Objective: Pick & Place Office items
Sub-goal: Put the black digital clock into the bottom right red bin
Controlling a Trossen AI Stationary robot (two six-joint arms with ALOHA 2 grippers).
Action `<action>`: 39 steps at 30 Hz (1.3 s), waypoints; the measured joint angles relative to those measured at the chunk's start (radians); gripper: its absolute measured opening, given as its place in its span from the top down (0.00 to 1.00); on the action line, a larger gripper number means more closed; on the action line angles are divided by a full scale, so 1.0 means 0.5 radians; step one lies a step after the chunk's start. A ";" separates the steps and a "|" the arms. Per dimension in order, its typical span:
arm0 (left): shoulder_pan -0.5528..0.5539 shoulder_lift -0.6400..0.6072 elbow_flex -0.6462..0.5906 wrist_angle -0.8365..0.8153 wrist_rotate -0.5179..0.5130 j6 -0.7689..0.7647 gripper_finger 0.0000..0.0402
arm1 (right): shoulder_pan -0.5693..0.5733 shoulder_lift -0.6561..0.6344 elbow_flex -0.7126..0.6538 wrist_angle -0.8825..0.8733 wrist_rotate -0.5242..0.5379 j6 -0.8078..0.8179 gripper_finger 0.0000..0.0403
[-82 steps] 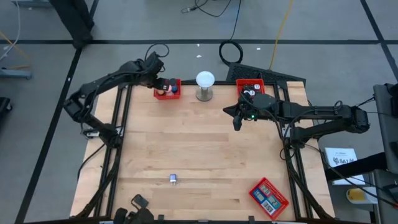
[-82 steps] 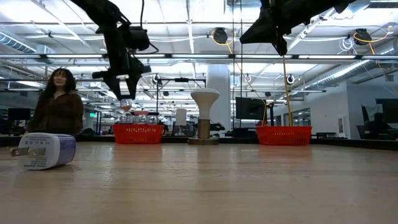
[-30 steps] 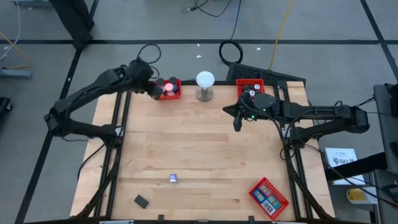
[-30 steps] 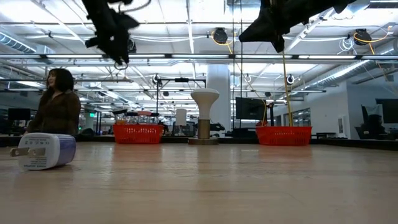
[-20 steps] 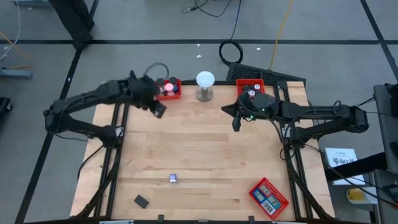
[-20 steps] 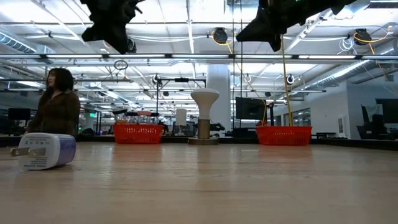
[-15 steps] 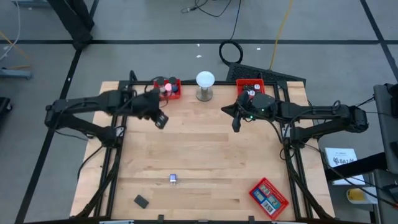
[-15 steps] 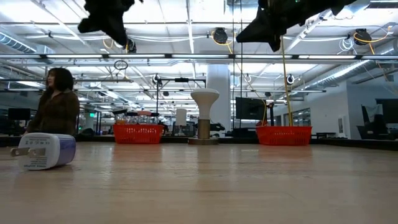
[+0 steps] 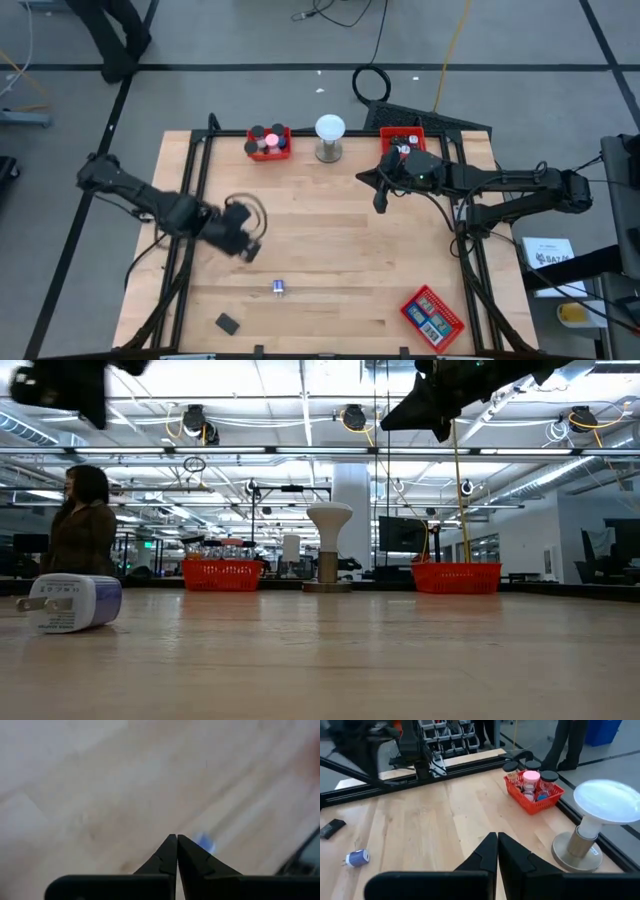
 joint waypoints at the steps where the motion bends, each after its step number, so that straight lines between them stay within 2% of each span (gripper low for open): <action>1: -0.078 0.001 -0.019 0.000 0.023 0.007 0.97 | 0.000 0.000 0.000 0.004 -0.001 -0.007 0.99; 8: -0.436 0.077 -0.119 0.241 0.322 0.486 0.98 | 0.000 0.000 0.000 0.008 -0.105 -0.089 0.99; 12: -0.546 0.177 -0.120 0.264 0.505 0.648 0.90 | 0.001 0.000 0.000 0.010 -0.105 -0.028 0.99; 18: -0.694 0.406 -0.121 0.291 0.690 0.949 0.72 | 0.001 0.000 -0.001 0.010 -0.102 0.103 0.99; 24: -0.911 0.626 -0.121 0.330 0.692 1.126 0.53 | 0.001 0.000 -0.001 0.010 -0.101 0.211 0.99; 28: -1.026 0.750 -0.121 0.353 0.686 1.152 0.44 | 0.001 0.000 -0.001 0.010 -0.099 0.226 0.99; 39: -1.188 0.919 -0.121 0.370 0.677 1.178 0.37 | 0.001 0.000 -0.002 0.012 -0.098 0.235 0.99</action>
